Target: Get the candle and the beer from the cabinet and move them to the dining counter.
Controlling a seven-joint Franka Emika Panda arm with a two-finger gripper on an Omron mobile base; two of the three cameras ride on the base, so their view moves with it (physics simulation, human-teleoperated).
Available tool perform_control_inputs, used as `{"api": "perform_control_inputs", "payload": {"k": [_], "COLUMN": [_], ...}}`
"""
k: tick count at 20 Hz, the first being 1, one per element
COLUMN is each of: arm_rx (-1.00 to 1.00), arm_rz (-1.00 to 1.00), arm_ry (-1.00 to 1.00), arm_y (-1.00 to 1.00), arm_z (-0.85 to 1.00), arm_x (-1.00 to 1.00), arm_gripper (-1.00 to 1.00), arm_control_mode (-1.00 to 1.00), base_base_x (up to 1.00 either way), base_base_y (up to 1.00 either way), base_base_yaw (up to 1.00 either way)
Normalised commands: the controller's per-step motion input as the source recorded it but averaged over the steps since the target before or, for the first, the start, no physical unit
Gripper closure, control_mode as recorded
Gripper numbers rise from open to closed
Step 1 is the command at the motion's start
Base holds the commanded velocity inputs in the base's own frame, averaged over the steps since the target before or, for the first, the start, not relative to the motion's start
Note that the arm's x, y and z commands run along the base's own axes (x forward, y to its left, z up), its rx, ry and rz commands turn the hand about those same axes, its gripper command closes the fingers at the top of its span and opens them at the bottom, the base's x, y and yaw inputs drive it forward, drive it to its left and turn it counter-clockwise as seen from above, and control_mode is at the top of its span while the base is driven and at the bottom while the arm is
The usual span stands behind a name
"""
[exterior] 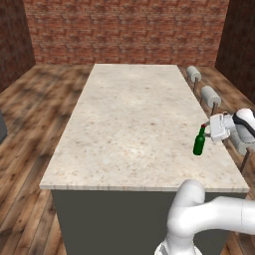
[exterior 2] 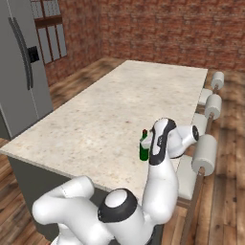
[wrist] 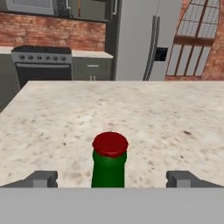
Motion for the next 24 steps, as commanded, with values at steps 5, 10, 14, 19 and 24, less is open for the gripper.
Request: {"api": "perform_control_inputs", "payload": {"k": [5, 10, 14, 19, 24], "arm_rx": [-0.01, -0.02, -0.02, -0.02, -0.02], "arm_rz": [0.00, 0.00, 0.00, -0.05, -0.11], "arm_ry": [-0.05, -0.10, -0.11, -0.07, 0.00], "arm_y": [0.00, 0.00, 0.03, 0.30, 0.67], "arm_z": [0.52, 0.56, 0.64, 0.61, 0.55], "arm_x": [-0.22, -0.36, -0.51, -0.69, -0.68], "arm_gripper": [-1.00, -1.00, -1.00, -1.00, -1.00], "arm_control_mode": [-1.00, -1.00, -1.00, -1.00, -1.00], "base_base_x": [0.00, 0.00, 0.00, 0.00, 0.00], "base_base_y": [0.00, 0.00, 0.00, 0.00, 0.00], "base_base_yaw": [0.00, 0.00, 0.00, 0.00, 0.00]}}
